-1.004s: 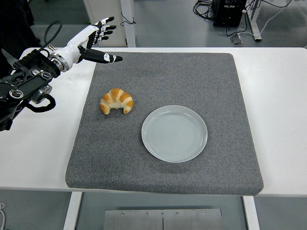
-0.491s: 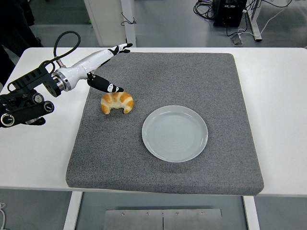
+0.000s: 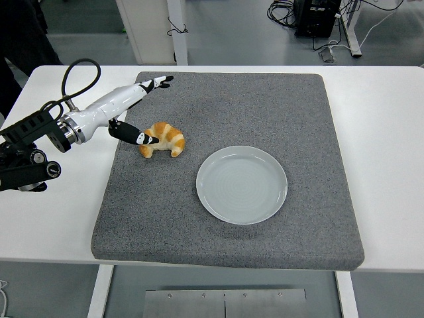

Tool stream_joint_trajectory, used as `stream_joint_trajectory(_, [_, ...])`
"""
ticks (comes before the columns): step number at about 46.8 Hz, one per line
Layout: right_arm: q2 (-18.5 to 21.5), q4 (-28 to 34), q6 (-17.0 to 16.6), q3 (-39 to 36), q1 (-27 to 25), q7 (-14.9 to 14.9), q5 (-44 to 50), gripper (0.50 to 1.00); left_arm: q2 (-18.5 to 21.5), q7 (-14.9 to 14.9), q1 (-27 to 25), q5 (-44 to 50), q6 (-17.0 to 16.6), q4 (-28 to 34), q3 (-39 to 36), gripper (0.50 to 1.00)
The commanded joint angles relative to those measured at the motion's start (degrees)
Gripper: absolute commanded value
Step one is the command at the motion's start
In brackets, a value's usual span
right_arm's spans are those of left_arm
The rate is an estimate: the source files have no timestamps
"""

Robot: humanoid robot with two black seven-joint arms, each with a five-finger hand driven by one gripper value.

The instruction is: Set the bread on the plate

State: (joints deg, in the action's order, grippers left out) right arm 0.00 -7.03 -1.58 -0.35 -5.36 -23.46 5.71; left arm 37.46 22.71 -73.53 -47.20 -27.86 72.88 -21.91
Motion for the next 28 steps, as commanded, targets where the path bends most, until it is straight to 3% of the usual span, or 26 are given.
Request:
stream_joint_trajectory(1, [0.00,0.00,0.08,0.00,0.00,0.00,0.00,1.000,-0.11,0.06,-1.18,0.00,0.18,-0.02,-2.78,0.972])
stream_joint_trajectory(9, [0.00,0.00,0.00,0.00,0.00,0.00,0.00,1.000,-0.63,-0.73,-1.71,0.00,0.27,-0.10,-4.81,0.972])
stream_joint_trajectory(19, [0.00,0.00,0.00,0.00,0.00,0.00,0.00,1.000,-3.88,-6.79,-1.62,0.00,0.18,-1.33,-4.99,0.972])
stream_joint_trajectory(28, [0.00,0.00,0.00,0.00,0.00,0.00,0.00,1.000,-6.43,-9.17,-1.09,-0.09,0.00,-3.53,-4.90,0.971])
